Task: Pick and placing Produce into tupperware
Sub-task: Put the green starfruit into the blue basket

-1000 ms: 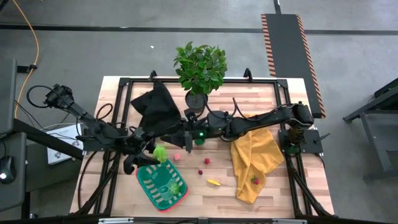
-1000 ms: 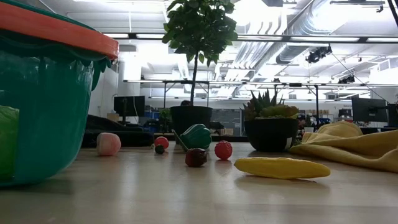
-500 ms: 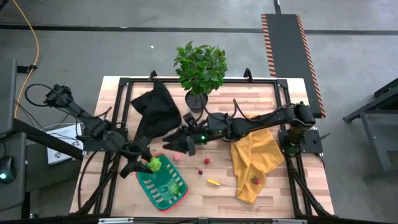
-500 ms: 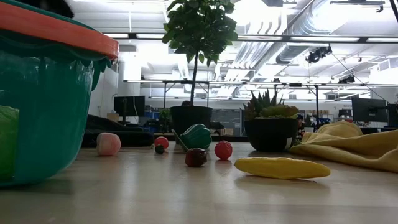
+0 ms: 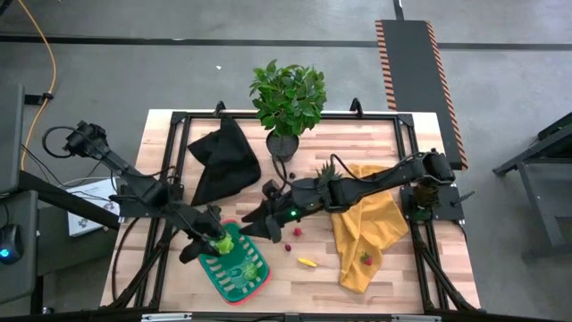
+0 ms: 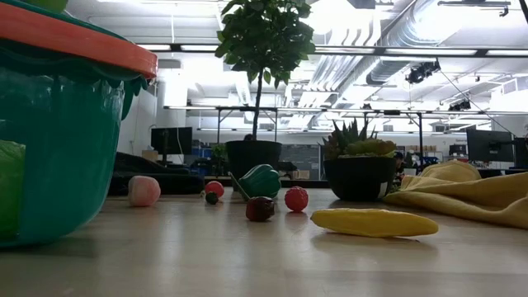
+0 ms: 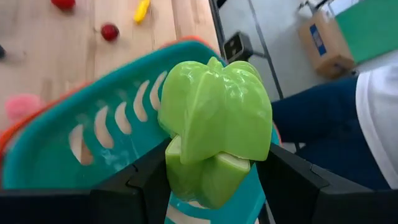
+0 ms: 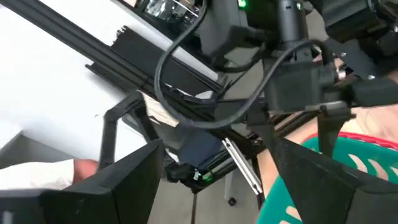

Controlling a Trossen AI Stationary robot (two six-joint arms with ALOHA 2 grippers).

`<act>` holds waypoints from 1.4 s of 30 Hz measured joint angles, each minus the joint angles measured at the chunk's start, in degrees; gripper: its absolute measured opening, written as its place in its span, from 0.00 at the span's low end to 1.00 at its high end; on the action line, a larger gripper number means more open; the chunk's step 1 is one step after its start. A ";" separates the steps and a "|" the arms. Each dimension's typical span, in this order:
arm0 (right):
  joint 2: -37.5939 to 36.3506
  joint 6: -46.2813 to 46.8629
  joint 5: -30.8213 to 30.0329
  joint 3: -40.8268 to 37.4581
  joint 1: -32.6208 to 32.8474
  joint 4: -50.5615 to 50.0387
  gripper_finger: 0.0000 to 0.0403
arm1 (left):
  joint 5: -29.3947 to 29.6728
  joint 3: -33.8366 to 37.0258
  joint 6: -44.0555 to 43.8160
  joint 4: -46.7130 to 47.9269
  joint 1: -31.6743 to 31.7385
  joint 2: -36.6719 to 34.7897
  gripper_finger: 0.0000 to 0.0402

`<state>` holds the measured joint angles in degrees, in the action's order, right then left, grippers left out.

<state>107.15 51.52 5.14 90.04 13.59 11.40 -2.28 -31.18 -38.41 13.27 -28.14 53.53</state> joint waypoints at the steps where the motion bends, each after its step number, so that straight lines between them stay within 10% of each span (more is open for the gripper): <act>1: 0.00 -0.15 -0.03 0.00 0.02 -0.76 0.75 | -0.76 0.00 0.09 -0.07 0.00 0.83 0.50; 42: 0.00 -3.55 5.87 0.00 2.96 -12.92 0.75 | 2.51 -4.81 -1.05 2.97 -3.02 17.27 0.50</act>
<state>107.15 47.97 11.00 90.04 16.56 -1.52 0.23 -35.99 -39.45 16.24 -31.16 70.81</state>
